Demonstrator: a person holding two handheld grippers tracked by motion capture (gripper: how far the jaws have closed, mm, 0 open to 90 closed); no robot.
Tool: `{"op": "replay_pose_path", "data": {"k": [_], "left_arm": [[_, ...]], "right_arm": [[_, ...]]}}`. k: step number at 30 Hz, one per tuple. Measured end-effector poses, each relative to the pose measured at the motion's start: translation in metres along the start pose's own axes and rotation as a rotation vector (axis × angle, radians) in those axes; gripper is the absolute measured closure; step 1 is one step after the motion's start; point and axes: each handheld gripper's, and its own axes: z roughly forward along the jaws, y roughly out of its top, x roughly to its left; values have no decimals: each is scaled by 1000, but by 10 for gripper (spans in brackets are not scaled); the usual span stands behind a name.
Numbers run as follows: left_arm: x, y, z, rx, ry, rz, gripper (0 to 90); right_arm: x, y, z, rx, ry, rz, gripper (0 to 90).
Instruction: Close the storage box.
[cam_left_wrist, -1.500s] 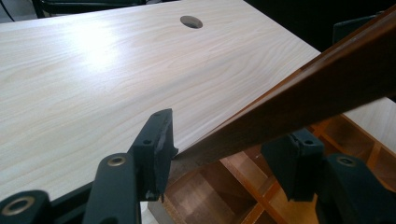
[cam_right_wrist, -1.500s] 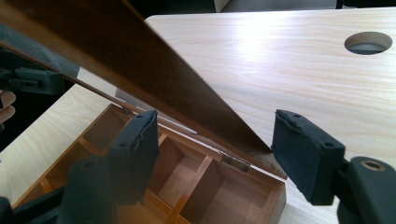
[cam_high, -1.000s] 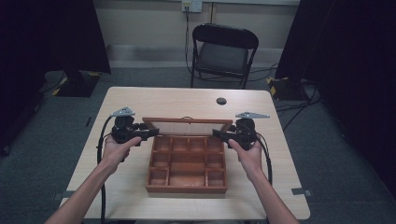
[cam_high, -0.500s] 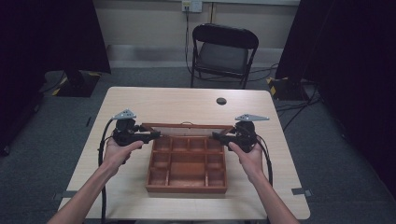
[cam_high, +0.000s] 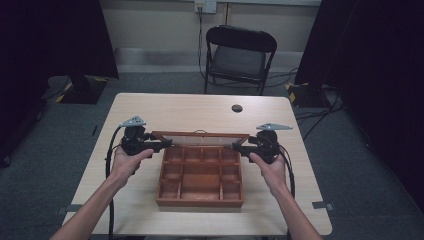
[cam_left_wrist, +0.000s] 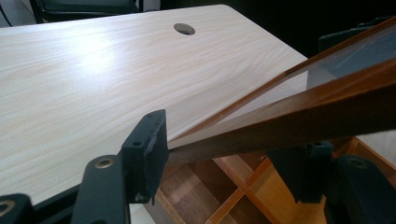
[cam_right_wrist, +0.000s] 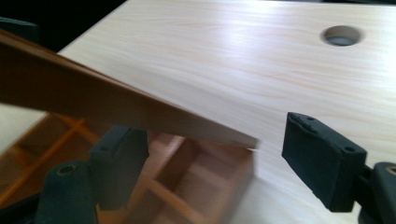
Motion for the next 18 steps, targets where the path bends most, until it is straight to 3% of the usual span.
{"op": "replay_pose_path", "data": {"k": [2, 8, 9, 18], "left_arm": [[0, 1, 0, -2, -1, 1, 389], [-2, 5, 2, -20, 1, -5, 389], [-2, 5, 2, -15, -2, 1, 382], [-4, 5, 2, -9, -1, 4, 372]], "right_arm": [[-8, -1, -3, 4, 12, 31, 223], [-18, -3, -7, 11, 1, 34, 250], [-24, -4, -8, 16, 4, 52, 255], [-31, -6, -13, 27, -39, 40, 297]]}}
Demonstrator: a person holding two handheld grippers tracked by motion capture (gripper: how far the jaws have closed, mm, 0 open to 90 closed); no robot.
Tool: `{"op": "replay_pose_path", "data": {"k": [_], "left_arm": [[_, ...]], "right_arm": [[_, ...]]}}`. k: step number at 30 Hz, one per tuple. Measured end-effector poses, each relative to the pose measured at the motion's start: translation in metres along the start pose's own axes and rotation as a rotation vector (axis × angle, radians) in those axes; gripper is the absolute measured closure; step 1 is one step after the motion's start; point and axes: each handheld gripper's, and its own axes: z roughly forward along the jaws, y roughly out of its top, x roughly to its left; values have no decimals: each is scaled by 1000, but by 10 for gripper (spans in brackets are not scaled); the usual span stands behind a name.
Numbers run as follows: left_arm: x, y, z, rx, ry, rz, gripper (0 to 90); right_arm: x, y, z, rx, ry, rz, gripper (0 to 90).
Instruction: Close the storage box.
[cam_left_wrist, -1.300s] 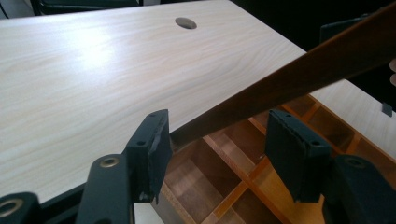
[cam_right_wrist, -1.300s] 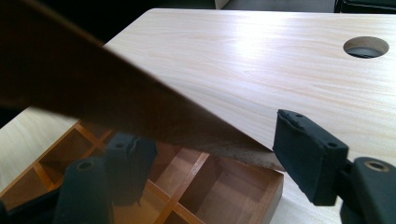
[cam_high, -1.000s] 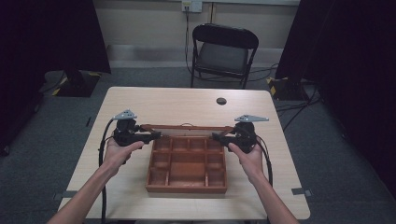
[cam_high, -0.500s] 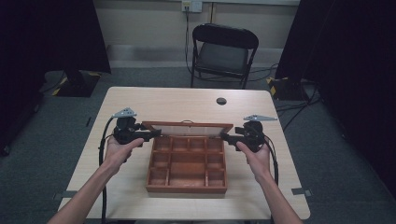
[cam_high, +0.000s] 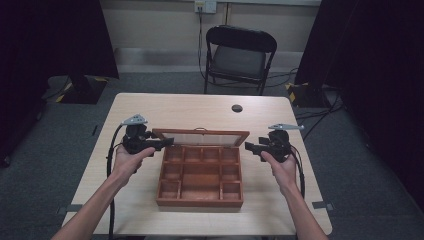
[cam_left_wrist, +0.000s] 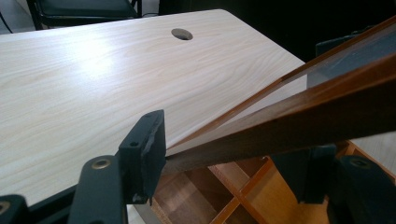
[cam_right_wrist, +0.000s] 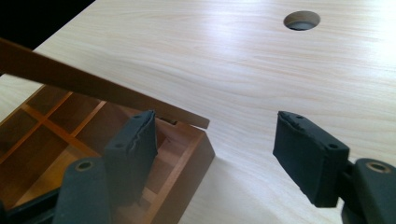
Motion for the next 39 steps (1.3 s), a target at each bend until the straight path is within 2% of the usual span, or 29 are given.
{"op": "replay_pose_path", "data": {"k": [6, 9, 10, 13, 15, 16, 20, 21, 22, 24, 25, 26, 27, 28, 31, 32, 33, 34, 35, 36, 37, 38, 39], "left_arm": [[-2, -1, -2, 3, -6, 15, 350], [-4, -2, -3, 10, 3, 26, 290], [-4, -2, -3, 12, 6, 24, 268], [-7, -5, -4, 18, 11, 32, 198], [-8, -6, -4, 18, 10, 34, 187], [-8, -6, -4, 18, 10, 34, 180], [-13, -7, -5, 24, 11, 55, 171], [-16, -7, -6, 19, 3, 64, 165], [-16, -7, -6, 19, 3, 64, 164], [-18, -8, -7, 16, -4, 72, 162], [-19, -9, -7, 22, -6, 74, 160], [-21, -9, -7, 30, -5, 81, 160], [-22, -11, -8, 35, -1, 80, 162], [-22, -11, -8, 35, -1, 80, 162], [-22, -14, -11, 21, -1, 75, 162], [-22, -14, -11, 21, -1, 75, 162], [-22, -15, -11, 19, -1, 76, 162], [-22, -15, -11, 19, -1, 76, 161], [-21, -16, -11, 14, -6, 76, 159], [-21, -16, -11, 14, -6, 76, 159], [-21, -16, -11, 13, -6, 70, 157], [-21, -16, -11, 12, -7, 71, 157], [-21, -17, -10, 14, -11, 66, 156]], "right_arm": [[-6, 2, -7, -17, -21, 20, 299], [-7, 7, -13, -30, -20, 49, 315], [-7, 10, -15, -36, -3, 50, 315], [-1, 20, -26, -72, 14, 33, 316], [4, 24, -30, -83, 40, 8, 376], [4, 24, -30, -83, 40, 8, 376], [20, 33, -38, -116, 117, -29, 380], [31, 38, -44, -129, 139, -58, 384], [31, 38, -44, -129, 139, -58, 384], [40, 44, -48, -143, 169, -78, 391], [49, 48, -50, -140, 193, -101, 399], [49, 48, -50, -140, 193, -101, 399], [58, 52, -50, -125, 219, -121, 408], [58, 52, -50, -125, 219, -121, 408], [74, 59, -46, -105, 275, -157, 423], [74, 59, -46, -105, 275, -157, 423], [84, 63, -42, -99, 288, -176, 416], [84, 63, -42, -99, 288, -176, 416], [92, 67, -39, -102, 318, -180, 436], [92, 67, -39, -102, 318, -180, 436], [101, 71, -35, -85, 343, -192, 442], [101, 71, -35, -85, 343, -192, 442], [108, 74, -31, -55, 361, -204, 481]]}}
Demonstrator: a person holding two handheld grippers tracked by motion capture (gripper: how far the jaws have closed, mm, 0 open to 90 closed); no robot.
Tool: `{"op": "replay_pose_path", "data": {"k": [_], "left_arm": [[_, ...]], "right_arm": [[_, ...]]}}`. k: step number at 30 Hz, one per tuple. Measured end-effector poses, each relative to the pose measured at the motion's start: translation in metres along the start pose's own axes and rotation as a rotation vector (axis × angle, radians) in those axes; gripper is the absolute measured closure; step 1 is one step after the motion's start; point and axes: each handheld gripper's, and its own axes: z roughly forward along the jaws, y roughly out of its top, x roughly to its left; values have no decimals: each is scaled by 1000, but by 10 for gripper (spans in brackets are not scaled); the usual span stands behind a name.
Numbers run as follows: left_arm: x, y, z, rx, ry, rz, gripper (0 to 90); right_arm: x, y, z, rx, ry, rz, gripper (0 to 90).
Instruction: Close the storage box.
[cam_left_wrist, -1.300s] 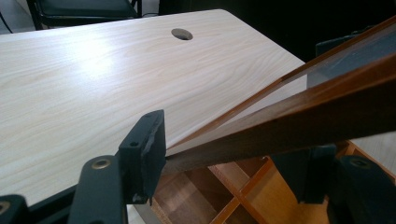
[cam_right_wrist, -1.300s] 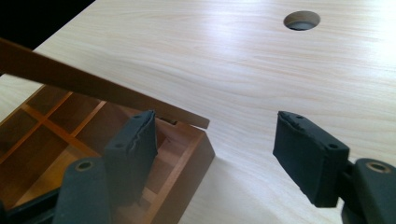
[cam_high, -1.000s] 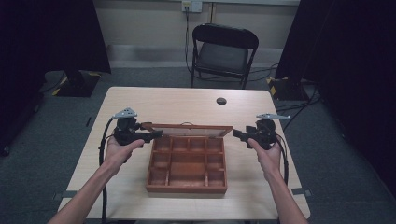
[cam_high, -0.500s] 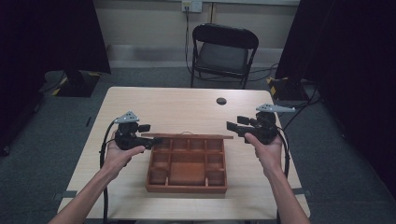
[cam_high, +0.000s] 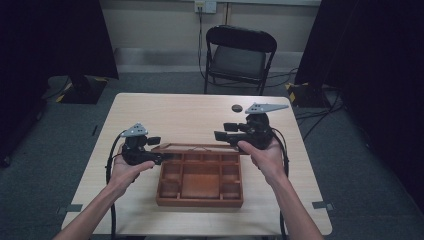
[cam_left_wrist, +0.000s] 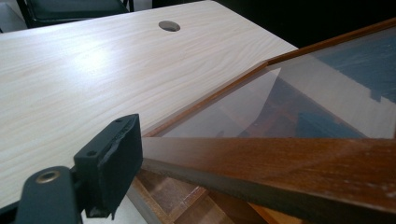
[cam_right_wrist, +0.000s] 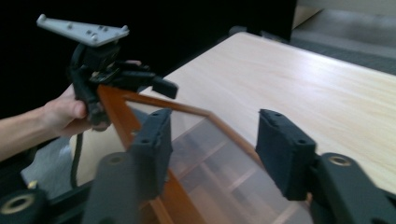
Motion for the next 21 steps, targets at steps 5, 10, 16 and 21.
{"op": "replay_pose_path", "data": {"k": [5, 10, 16, 21], "left_arm": [[-1, -1, -1, -5, 2, 7, 155], [-1, -6, -1, -1, -10, 9, 153], [-2, -6, -2, 3, -6, 15, 154], [-3, -9, -3, 16, -4, 14, 155]], "right_arm": [[5, 1, 11, 49, 77, -2, 562], [9, 1, 17, 97, 128, -25, 635], [12, -1, 27, 148, 183, -30, 745], [16, -2, 33, 172, 180, -45, 762]]}}
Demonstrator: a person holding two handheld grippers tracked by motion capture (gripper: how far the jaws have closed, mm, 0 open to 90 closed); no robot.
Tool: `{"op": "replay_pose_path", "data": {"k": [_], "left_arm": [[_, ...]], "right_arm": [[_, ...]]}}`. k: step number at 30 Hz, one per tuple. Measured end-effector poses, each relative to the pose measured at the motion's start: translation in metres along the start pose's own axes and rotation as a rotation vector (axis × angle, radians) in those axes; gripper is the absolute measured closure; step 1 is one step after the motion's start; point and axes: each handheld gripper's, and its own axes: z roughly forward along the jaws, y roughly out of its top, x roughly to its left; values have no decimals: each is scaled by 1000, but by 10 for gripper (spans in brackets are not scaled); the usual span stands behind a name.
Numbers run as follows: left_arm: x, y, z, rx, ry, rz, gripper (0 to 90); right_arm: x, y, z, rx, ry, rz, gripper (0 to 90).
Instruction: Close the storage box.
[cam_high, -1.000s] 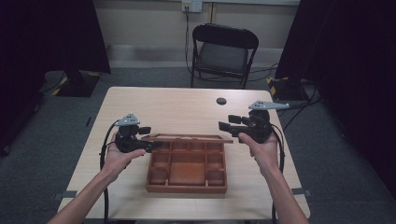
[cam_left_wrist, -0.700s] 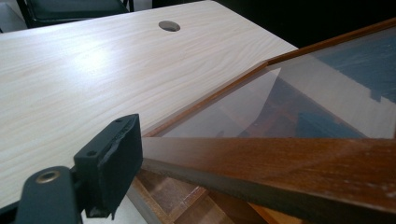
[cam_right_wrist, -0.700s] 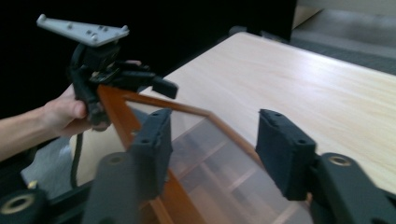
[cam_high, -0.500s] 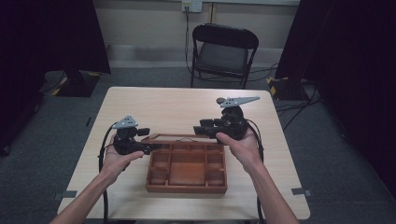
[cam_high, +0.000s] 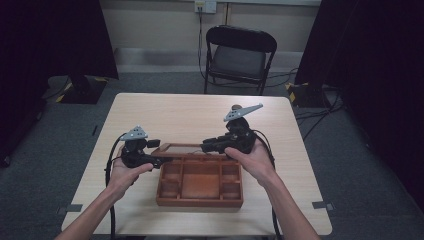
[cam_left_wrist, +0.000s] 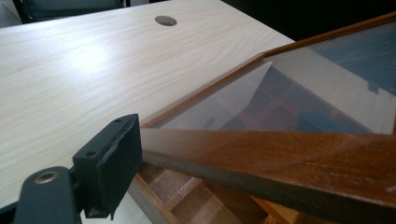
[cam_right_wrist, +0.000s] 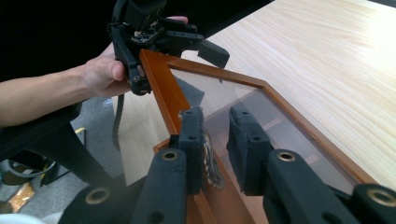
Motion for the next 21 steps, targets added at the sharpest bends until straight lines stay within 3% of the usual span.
{"op": "replay_pose_path", "data": {"k": [8, 13, 21], "left_arm": [[0, -4, -2, 5, -10, 3, 154], [0, -6, -1, 17, -12, 8, 154], [-1, -10, 0, 35, 8, 12, 155]], "right_arm": [[2, -2, 13, 58, 45, 11, 770], [-3, -5, 17, 73, 91, 65, 808], [-2, -6, 19, 98, 93, 67, 817]]}}
